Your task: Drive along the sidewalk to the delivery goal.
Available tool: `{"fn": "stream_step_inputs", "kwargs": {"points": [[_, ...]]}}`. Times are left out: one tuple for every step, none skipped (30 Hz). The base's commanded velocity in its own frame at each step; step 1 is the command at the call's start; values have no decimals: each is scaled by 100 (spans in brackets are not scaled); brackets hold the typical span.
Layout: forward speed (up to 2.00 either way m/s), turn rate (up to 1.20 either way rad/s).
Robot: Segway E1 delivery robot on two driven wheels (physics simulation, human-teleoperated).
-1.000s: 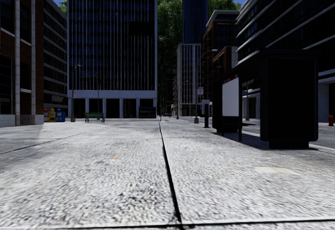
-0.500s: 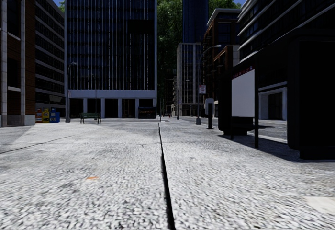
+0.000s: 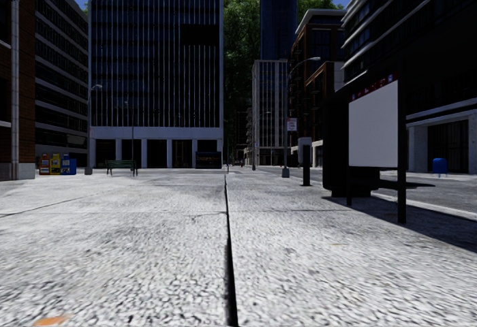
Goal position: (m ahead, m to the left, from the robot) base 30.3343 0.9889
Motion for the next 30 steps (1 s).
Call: {"fn": "stream_step_inputs", "kwargs": {"points": [[200, 0], [200, 0], [200, 0], [200, 0], [200, 0], [200, 0], [200, 0], [200, 0], [200, 0], [200, 0], [200, 0], [200, 0], [200, 0], [200, 0], [200, 0], [200, 0], [200, 0], [200, 0], [200, 0], [200, 0], [200, 0], [200, 0], [200, 0], [200, 0], [200, 0], [200, 0], [200, 0], [200, 0], [200, 0], [200, 0]]}}
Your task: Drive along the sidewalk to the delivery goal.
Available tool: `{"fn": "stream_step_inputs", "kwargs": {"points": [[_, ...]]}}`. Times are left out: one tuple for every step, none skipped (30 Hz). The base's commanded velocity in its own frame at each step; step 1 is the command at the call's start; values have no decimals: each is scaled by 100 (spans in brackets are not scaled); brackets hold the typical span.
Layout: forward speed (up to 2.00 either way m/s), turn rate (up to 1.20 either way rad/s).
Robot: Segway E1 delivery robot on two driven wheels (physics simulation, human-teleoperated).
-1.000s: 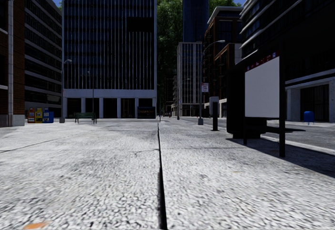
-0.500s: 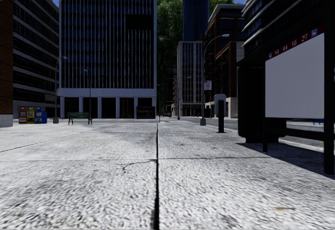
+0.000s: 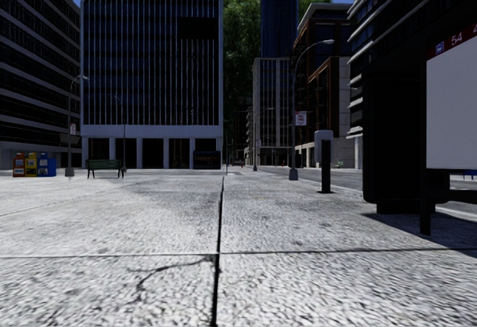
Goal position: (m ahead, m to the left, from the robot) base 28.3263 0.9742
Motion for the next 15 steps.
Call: {"fn": "stream_step_inputs", "kwargs": {"points": [[200, 0], [200, 0], [200, 0], [200, 0], [200, 0], [200, 0], [200, 0], [200, 0], [200, 0], [200, 0], [200, 0], [200, 0], [200, 0], [200, 0], [200, 0]]}}
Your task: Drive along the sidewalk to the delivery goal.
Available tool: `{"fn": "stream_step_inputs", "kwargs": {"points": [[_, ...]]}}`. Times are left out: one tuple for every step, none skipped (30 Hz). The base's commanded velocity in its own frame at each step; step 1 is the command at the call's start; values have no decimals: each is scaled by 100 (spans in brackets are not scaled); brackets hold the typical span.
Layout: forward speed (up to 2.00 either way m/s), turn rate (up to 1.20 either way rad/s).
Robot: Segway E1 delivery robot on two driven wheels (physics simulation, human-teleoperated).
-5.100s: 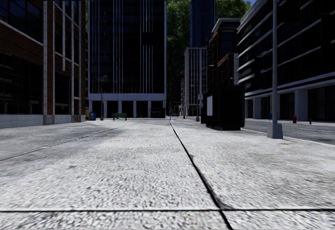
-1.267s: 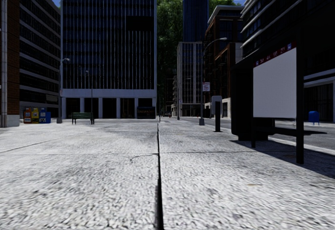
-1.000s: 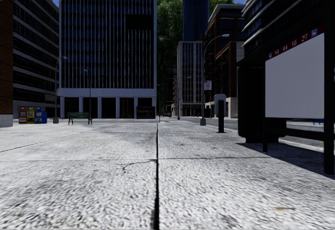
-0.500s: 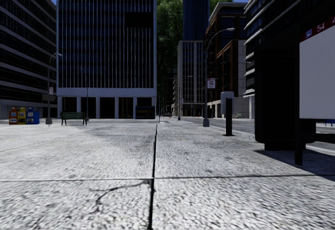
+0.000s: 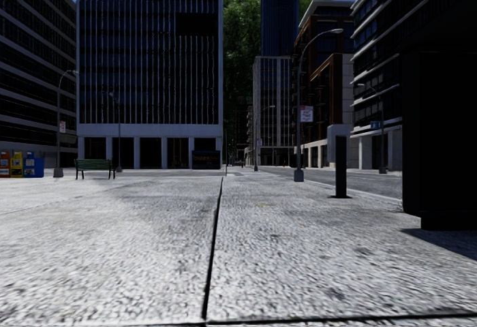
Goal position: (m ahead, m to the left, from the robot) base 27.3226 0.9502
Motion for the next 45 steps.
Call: {"fn": "stream_step_inputs", "kwargs": {"points": [[200, 0], [200, 0], [200, 0], [200, 0], [200, 0], [200, 0], [200, 0], [200, 0], [200, 0], [200, 0], [200, 0], [200, 0], [200, 0], [200, 0], [200, 0], [200, 0], [200, 0], [200, 0], [200, 0], [200, 0], [200, 0], [200, 0], [200, 0], [200, 0], [200, 0], [200, 0], [200, 0], [200, 0], [200, 0], [200, 0], [200, 0], [200, 0], [200, 0], [200, 0], [200, 0], [200, 0], [200, 0], [200, 0], [200, 0], [200, 0], [200, 0], [200, 0], [200, 0], [200, -1], [200, -1]]}}
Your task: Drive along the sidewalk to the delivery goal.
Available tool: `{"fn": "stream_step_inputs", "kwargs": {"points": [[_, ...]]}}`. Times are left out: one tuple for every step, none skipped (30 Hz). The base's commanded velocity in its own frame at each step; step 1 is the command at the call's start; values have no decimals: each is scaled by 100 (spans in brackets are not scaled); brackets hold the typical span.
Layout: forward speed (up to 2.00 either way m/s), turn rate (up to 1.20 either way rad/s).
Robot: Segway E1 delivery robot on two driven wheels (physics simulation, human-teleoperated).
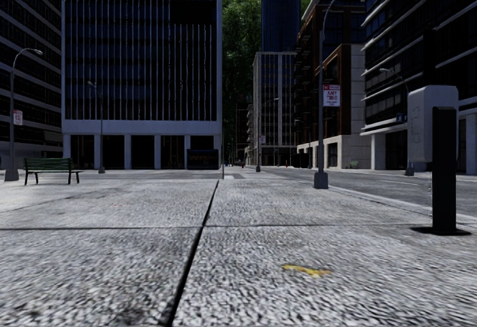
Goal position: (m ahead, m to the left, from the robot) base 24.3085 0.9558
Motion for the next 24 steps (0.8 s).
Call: {"fn": "stream_step_inputs", "kwargs": {"points": [[200, -1], [200, -6], [200, -15], [200, -15], [200, -22], [200, -26], [200, -27], [200, -27], [200, -27], [200, -27], [200, -27], [200, -27], [200, -27], [200, -27], [200, -27], [200, -27], [200, -27], [200, -27], [200, -27], [200, -27], [200, -27], [200, -27], [200, -27], [200, -27]]}}
